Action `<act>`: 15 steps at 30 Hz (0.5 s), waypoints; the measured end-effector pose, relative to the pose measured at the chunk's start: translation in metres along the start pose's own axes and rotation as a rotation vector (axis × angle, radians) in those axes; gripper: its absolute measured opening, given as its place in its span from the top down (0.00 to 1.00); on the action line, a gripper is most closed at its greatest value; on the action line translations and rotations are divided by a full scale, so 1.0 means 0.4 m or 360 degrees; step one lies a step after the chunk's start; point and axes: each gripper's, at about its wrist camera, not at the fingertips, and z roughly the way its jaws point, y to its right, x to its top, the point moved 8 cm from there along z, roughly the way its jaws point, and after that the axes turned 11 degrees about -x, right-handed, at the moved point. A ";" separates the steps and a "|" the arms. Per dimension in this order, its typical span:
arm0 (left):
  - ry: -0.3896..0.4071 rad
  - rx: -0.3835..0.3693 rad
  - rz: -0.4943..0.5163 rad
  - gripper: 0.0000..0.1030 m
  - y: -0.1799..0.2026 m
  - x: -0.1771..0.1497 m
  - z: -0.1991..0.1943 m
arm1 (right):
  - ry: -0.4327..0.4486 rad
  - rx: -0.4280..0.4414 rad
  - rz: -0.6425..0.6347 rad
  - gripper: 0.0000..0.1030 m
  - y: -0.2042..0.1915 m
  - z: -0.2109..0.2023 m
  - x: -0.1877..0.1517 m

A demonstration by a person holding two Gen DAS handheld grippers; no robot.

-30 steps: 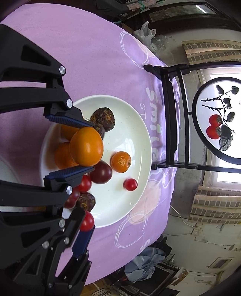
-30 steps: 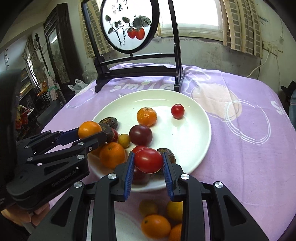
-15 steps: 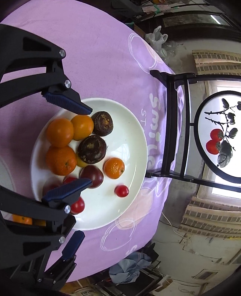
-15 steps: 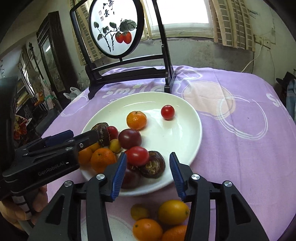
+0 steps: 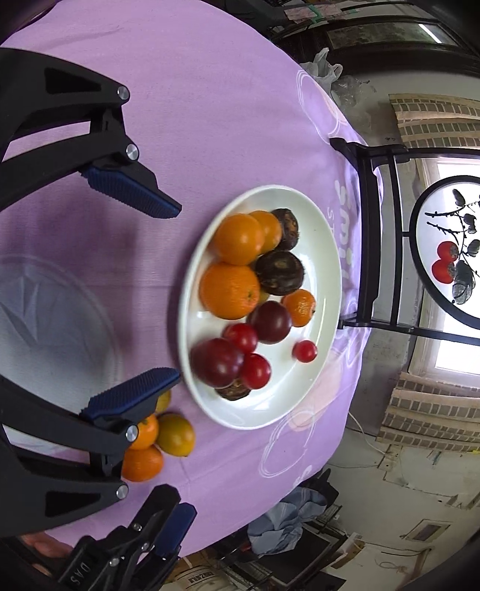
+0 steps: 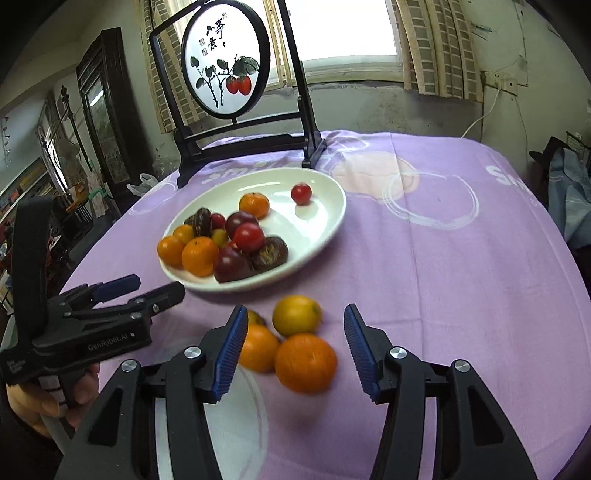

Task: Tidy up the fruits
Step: 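Grasp the large orange with the right tool while the left tool grasps a small orange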

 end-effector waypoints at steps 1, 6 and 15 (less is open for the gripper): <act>0.0003 0.0001 0.0012 0.20 0.000 -0.007 -0.003 | -0.0022 0.0006 -0.0002 0.47 0.007 -0.002 -0.017; -0.0003 0.0033 0.0081 0.18 0.004 -0.036 -0.003 | -0.0106 -0.0039 -0.0079 0.47 0.028 -0.002 -0.074; -0.0068 0.0019 0.0100 0.17 0.004 -0.052 0.021 | -0.0181 -0.0047 -0.0211 0.47 0.003 0.017 -0.112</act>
